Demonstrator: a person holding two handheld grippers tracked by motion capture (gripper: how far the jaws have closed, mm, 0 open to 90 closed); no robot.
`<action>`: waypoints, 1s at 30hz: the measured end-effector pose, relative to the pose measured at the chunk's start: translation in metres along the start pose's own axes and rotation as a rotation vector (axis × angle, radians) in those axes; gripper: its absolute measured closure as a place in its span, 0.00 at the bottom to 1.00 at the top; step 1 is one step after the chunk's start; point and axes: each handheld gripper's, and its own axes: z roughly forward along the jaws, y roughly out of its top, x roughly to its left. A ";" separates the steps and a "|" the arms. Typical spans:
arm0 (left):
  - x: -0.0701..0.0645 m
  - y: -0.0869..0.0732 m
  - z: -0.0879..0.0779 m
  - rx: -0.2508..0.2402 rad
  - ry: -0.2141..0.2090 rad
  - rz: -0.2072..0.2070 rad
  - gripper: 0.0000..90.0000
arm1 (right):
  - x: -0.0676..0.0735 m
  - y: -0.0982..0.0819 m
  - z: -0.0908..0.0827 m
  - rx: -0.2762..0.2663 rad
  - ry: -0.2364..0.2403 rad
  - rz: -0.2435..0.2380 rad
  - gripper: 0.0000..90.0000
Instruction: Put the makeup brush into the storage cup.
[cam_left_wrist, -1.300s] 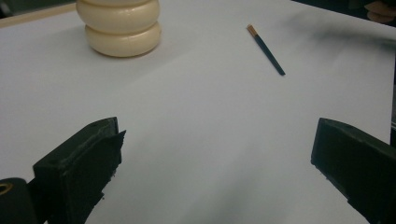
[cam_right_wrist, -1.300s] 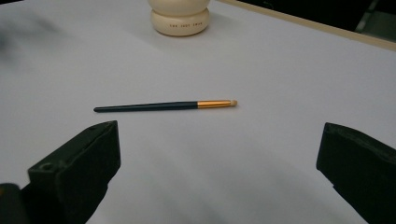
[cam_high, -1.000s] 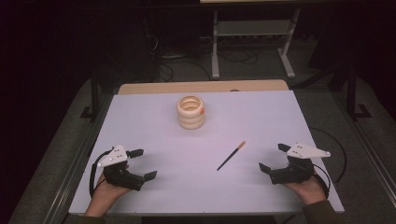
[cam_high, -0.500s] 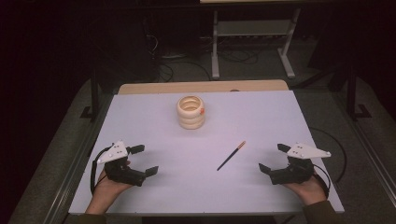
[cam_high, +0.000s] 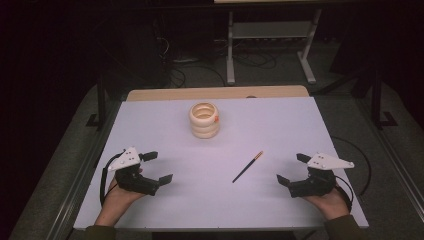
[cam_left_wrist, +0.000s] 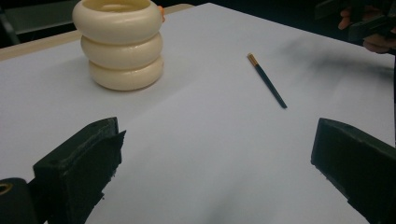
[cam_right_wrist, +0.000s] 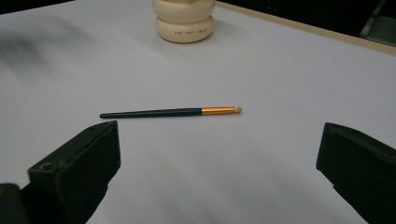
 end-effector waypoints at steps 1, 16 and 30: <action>0.000 0.002 0.002 -0.004 -0.005 0.002 0.01 | 0.000 0.000 0.000 0.000 0.000 -0.002 0.00; -0.002 0.011 0.012 0.002 -0.018 0.009 0.01 | 0.000 0.000 0.000 0.002 -0.003 -0.008 0.00; -0.003 0.018 0.024 0.037 -0.015 0.016 0.02 | 0.000 0.001 0.000 0.001 -0.006 -0.005 0.00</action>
